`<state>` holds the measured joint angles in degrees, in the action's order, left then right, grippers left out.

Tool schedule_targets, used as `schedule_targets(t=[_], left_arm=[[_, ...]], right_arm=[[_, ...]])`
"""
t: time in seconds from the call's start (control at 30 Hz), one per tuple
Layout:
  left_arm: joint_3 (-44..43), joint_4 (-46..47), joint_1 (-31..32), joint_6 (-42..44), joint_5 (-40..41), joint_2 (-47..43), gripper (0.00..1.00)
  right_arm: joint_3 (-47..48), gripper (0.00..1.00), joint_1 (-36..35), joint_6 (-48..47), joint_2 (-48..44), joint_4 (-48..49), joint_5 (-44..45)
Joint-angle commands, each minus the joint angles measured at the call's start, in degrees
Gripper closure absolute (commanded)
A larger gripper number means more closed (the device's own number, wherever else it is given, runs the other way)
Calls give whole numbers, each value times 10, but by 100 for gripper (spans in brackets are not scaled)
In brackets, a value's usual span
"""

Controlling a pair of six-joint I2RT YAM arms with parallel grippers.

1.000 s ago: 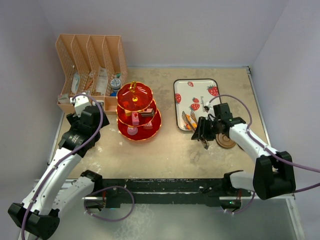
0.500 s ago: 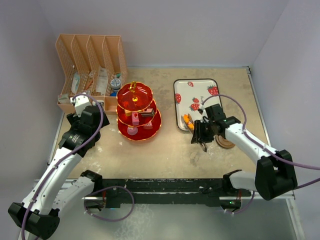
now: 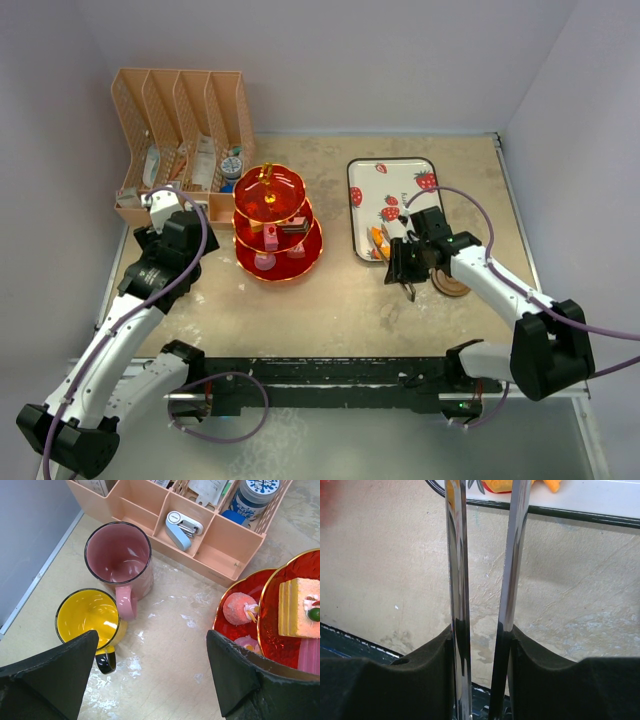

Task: Serve the afternoon tea
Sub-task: Pick up the desert from the tray, then place the desert on the desert table.

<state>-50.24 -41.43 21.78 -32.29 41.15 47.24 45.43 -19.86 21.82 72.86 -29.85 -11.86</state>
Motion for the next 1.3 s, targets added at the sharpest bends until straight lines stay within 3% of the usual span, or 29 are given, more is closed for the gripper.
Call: schedule_targets(t=[0.0, 0.33, 0.43, 0.67, 1.1, 1.27], left_arm=[[1, 15, 1, 4, 3, 0, 14], [2, 16, 2, 4, 1, 2, 14], [2, 16, 1, 4, 1, 4, 14], [1, 15, 1, 4, 2, 3, 14], [1, 15, 2, 4, 4, 8, 14], [-2, 14, 2, 5, 5, 9, 13]], right_arm=[[18, 59, -1, 1, 5, 13, -16], [8, 60, -1, -1, 11, 20, -22], [7, 68, -1, 1, 3, 24, -16], [25, 74, -1, 12, -35, 35, -12], [18, 75, -1, 53, -98, 55, -57], [10, 75, -1, 54, -114, 47, -37]])
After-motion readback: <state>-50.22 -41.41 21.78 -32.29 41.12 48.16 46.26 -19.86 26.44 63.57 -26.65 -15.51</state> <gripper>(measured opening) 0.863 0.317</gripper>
